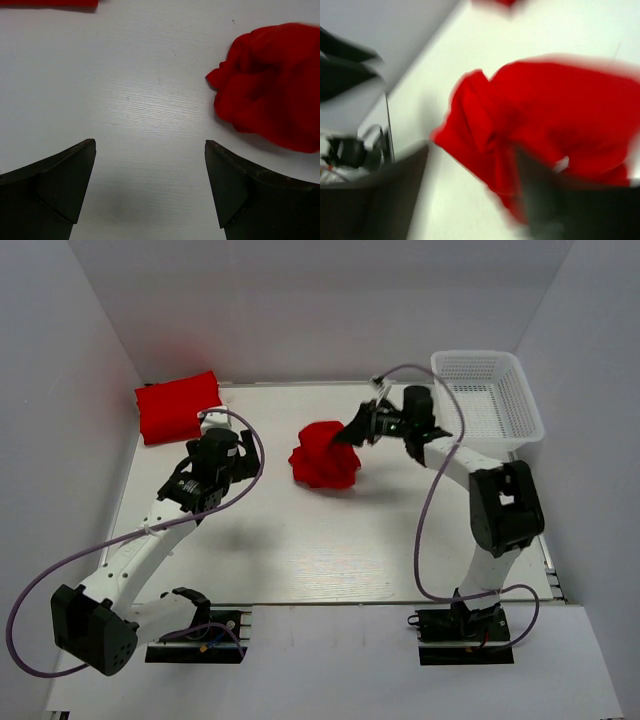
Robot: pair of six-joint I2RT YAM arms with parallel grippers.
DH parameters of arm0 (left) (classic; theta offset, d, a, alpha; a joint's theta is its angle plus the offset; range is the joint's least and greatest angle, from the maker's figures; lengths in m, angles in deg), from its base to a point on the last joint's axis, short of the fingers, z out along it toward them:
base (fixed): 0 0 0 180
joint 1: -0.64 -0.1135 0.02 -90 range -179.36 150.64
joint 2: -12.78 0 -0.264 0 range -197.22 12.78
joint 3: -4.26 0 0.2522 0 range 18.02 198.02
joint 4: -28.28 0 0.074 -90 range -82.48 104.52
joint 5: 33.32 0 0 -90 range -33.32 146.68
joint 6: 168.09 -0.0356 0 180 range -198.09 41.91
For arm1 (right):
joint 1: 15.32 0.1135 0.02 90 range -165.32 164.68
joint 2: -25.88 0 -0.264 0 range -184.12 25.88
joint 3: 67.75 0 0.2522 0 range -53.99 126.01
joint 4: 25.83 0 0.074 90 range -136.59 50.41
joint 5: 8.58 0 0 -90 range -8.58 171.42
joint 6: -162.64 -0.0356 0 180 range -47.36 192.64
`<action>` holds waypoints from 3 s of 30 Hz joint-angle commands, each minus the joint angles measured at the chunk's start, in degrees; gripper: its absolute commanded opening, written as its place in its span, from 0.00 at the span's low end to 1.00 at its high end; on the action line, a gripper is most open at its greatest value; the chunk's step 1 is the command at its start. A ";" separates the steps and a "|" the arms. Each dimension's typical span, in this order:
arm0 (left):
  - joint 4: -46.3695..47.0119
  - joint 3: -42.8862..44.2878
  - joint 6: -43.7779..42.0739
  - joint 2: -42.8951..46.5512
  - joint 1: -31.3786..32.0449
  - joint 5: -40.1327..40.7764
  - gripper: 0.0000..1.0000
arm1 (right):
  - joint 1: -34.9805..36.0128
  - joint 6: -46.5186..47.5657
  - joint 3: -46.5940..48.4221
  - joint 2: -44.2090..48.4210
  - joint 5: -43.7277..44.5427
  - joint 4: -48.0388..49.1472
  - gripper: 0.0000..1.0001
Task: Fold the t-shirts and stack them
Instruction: Move the tshirt to the center of the board, then flatten out the tshirt
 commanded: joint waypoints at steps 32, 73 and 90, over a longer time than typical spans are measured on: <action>22.83 -0.24 -14.37 -30.82 0.72 -46.33 1.00 | -1.67 11.94 -16.65 10.29 30.89 -21.74 0.90; 14.49 75.08 -48.11 -43.39 -0.95 -5.99 0.00 | -2.82 20.89 50.16 -7.48 28.94 -20.85 0.00; 14.57 -3.48 -16.93 -16.15 0.63 -51.77 1.00 | -2.73 11.60 -22.09 23.38 40.44 -37.28 0.38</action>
